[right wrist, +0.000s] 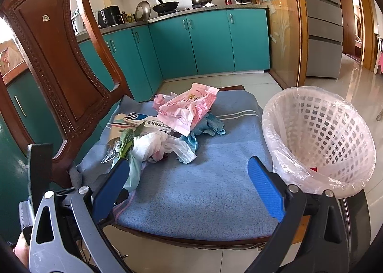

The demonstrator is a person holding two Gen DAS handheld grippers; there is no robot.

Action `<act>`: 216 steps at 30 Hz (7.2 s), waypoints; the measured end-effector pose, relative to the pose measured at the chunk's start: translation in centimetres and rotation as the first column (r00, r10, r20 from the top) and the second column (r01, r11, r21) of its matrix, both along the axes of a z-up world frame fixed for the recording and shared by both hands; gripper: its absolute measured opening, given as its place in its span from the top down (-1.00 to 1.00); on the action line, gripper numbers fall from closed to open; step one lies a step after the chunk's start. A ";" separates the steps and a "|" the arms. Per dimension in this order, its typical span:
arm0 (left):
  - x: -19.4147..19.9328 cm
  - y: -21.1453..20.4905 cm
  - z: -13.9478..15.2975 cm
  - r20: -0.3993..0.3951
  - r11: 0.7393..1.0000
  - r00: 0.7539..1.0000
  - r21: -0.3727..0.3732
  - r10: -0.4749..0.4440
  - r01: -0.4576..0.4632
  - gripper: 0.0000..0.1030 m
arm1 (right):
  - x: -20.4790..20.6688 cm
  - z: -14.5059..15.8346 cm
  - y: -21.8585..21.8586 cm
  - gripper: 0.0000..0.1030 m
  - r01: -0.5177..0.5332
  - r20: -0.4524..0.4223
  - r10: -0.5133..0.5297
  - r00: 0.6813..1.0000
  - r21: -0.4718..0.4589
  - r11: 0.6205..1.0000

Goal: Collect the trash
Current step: 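Grasp the light blue face mask with the left tool and lift it, then grasp the white plastic bag with the right tool while the left tool holds the mask, then carry the white bag with the right tool and drop it into the basket, then release the face mask from the left tool into the basket, then move the left tool toward the snack packet on the cushion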

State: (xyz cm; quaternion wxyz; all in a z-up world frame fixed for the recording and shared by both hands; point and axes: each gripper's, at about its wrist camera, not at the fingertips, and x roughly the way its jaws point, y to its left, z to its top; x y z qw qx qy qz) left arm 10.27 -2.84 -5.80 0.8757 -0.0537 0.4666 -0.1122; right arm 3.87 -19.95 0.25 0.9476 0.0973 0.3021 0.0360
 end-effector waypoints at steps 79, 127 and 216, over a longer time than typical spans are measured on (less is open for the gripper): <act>-6.3 3.6 11.1 0.475 0.973 0.879 -0.187 -0.032 0.136 0.86 | -0.3 1.0 0.5 0.77 -0.176 0.010 0.176 0.984 0.066 0.982; -4.7 0.9 10.0 0.423 0.981 0.904 -0.144 -0.061 0.133 0.86 | 1.4 0.9 -13.7 0.25 0.252 0.047 -0.252 0.967 0.007 0.968; -3.5 2.8 6.6 0.270 0.993 0.962 0.102 0.033 -0.063 -0.81 | -0.1 0.2 -0.7 -0.89 0.006 0.051 -0.004 0.999 -0.040 0.999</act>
